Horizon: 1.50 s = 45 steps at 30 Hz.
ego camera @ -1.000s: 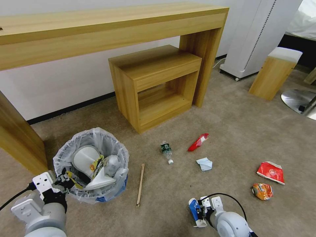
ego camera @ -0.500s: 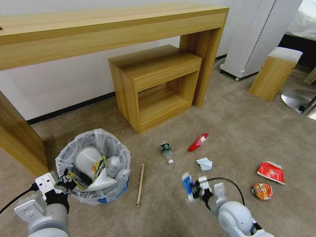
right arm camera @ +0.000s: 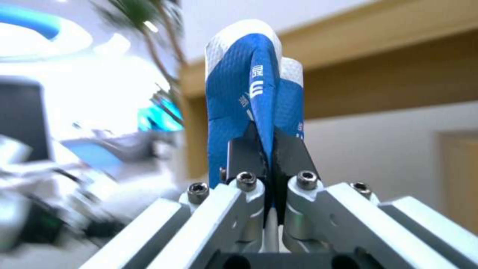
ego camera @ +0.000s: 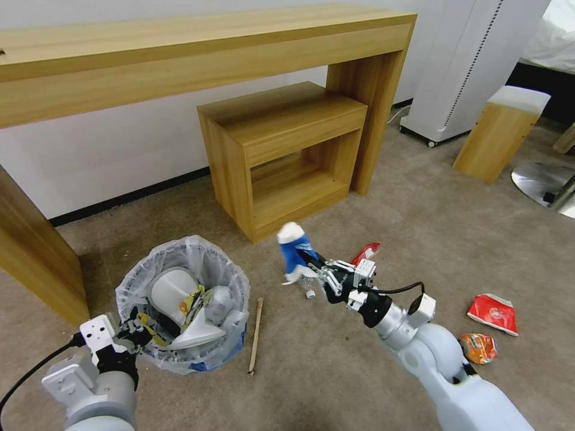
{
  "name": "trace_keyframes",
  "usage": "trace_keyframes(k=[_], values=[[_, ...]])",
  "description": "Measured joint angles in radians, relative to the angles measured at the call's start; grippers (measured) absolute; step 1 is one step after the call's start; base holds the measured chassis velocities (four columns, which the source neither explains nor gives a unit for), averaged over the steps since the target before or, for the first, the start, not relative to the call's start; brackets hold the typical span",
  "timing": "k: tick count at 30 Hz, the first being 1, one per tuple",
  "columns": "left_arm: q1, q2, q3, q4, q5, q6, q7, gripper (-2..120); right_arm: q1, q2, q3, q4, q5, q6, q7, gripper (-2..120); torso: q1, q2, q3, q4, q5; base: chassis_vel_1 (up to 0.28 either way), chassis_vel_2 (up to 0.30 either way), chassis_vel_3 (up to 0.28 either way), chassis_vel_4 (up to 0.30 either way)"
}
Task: Pick up the trash bin and place the garbage on the floor into it.
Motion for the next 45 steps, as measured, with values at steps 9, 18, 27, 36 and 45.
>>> trace_keyframes(k=[9,18,27,36,45], values=[[-0.005,-0.020,0.059,0.016,0.063,-0.007,0.012,1,0.154,0.042,-0.167,-0.066,0.054,-0.008,-0.020,0,0.000,0.000,0.000,0.0000,0.0002,0.000,0.000,0.000,0.000],[-0.001,-0.029,0.090,0.018,0.101,-0.012,0.021,1,0.311,0.073,-0.339,-0.221,0.030,-0.022,-0.007,0,0.000,0.000,0.000,0.0001,0.0002,0.000,0.000,0.000,0.000],[0.008,-0.027,0.087,0.002,0.100,-0.006,0.024,1,0.343,0.089,-0.374,-0.288,-0.018,-0.030,-0.003,3,0.000,0.000,0.000,0.0000,0.0001,0.000,0.000,0.000,0.000],[0.016,-0.030,0.096,0.000,0.108,-0.005,0.027,1,0.299,0.065,-0.334,-0.274,-0.079,-0.035,-0.048,37,0.000,0.000,0.000,-0.0001,0.0002,0.000,0.000,0.000,0.000],[0.031,-0.035,0.109,0.000,0.127,-0.008,0.028,1,0.265,0.044,-0.288,-0.243,-0.082,-0.035,-0.052,68,0.000,0.000,0.000,-0.0001,0.0002,0.000,0.000,0.000,0.000]])
